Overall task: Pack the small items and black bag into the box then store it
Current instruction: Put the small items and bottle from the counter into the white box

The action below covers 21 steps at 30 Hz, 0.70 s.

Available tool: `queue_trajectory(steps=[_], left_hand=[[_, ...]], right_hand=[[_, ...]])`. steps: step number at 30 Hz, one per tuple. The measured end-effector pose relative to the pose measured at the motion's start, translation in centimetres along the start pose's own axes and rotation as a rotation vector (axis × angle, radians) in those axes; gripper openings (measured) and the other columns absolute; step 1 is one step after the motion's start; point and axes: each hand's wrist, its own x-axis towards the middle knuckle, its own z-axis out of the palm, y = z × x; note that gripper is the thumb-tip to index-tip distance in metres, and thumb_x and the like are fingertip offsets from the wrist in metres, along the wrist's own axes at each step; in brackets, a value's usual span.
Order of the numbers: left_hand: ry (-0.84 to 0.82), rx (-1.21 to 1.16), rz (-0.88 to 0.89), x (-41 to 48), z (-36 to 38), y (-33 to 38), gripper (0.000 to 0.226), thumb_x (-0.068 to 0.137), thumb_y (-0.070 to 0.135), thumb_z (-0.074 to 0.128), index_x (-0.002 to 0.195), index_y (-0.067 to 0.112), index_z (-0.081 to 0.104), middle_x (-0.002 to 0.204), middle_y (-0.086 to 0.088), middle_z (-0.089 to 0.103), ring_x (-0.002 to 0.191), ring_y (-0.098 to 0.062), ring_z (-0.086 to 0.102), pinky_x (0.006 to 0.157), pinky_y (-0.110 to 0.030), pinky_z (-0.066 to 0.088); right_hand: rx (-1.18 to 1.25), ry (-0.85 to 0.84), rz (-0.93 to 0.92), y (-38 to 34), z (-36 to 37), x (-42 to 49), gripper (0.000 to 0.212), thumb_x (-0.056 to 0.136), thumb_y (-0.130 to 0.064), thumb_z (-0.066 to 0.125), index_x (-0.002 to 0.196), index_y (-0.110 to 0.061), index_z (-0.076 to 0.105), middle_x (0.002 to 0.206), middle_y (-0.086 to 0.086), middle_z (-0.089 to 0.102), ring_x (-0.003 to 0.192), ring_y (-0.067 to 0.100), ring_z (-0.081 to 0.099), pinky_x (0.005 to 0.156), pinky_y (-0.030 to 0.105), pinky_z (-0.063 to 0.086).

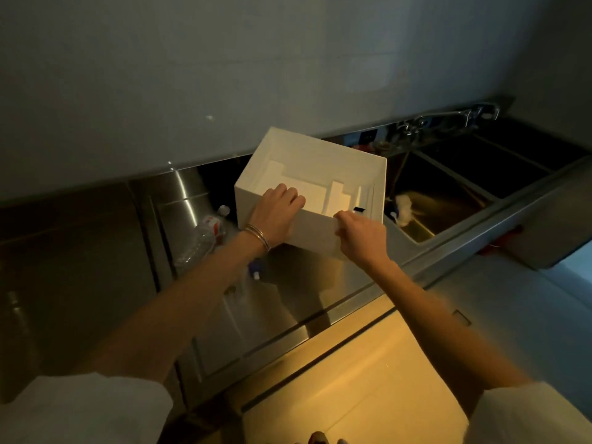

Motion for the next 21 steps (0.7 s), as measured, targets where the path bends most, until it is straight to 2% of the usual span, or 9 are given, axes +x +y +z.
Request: queue_trajectory(steps=[2,5,8,11,15,17,21], left_hand=[[0.019,0.06,-0.02,-3.2,-1.0,-2.3,0.026,0.07,0.015,0.07,0.093,0.007,0.059,0.093,-0.014,0.06,0.083,-0.031,0.053,0.067,-0.036,0.041],[-0.06,0.128,-0.122,-8.5,-2.6,-5.6,0.028,0.083,0.029,0.058,0.105,0.013,0.056,0.106,-0.011,0.057,0.095,-0.028,0.05,0.078,-0.038,0.038],[-0.067,0.171,-0.247,-14.2,-4.4,-9.4,0.03,0.088,0.032,0.053,0.111,0.013,0.052,0.111,-0.009,0.055,0.101,-0.026,0.048,0.083,-0.036,0.035],[-0.054,0.204,-0.368,-20.3,-5.9,-12.5,0.027,0.087,0.028,0.058,0.108,0.011,0.056,0.106,-0.012,0.058,0.097,-0.029,0.05,0.079,-0.038,0.037],[-0.073,0.273,-0.545,-27.9,-7.1,-14.9,0.026,0.078,0.027,0.071,0.096,0.011,0.062,0.093,-0.011,0.062,0.086,-0.031,0.054,0.071,-0.037,0.04],[-0.091,0.298,-0.627,-31.0,-7.1,-15.7,0.027,0.075,0.029,0.074,0.093,0.013,0.063,0.089,-0.01,0.062,0.082,-0.03,0.055,0.068,-0.037,0.04],[-0.142,0.311,-0.733,-36.0,-7.1,-16.9,0.028,0.072,0.03,0.076,0.092,0.015,0.064,0.088,-0.009,0.063,0.08,-0.028,0.056,0.067,-0.035,0.039]], right_hand=[[0.036,-0.026,-0.037,-3.9,0.5,0.0,0.026,0.086,-0.018,0.06,0.112,-0.012,0.058,0.1,0.011,0.067,0.085,0.028,0.062,0.064,0.029,0.042],[0.062,-0.072,-0.126,-9.9,1.6,0.3,0.031,0.084,-0.023,0.062,0.113,-0.015,0.055,0.102,0.008,0.065,0.087,0.025,0.06,0.068,0.033,0.048],[0.09,-0.048,-0.249,-16.4,2.4,0.8,0.03,0.078,-0.018,0.067,0.105,-0.012,0.057,0.094,0.009,0.066,0.082,0.028,0.062,0.058,0.03,0.04],[0.074,0.017,-0.381,-23.0,3.5,0.7,0.033,0.059,-0.014,0.081,0.086,-0.013,0.062,0.074,0.006,0.067,0.068,0.026,0.062,0.048,0.025,0.032],[0.188,0.011,-0.411,-30.6,5.9,-0.3,0.031,0.067,-0.015,0.077,0.094,-0.012,0.062,0.093,0.011,0.063,0.083,0.028,0.058,0.066,0.034,0.044],[0.223,0.011,-0.429,-33.7,6.7,-1.1,0.029,0.068,-0.012,0.076,0.093,-0.011,0.061,0.095,0.011,0.06,0.085,0.028,0.056,0.071,0.038,0.044],[0.262,-0.041,-0.496,-38.4,8.3,-2.7,0.028,0.07,-0.01,0.071,0.095,-0.013,0.059,0.096,0.009,0.056,0.087,0.025,0.053,0.074,0.035,0.04]])
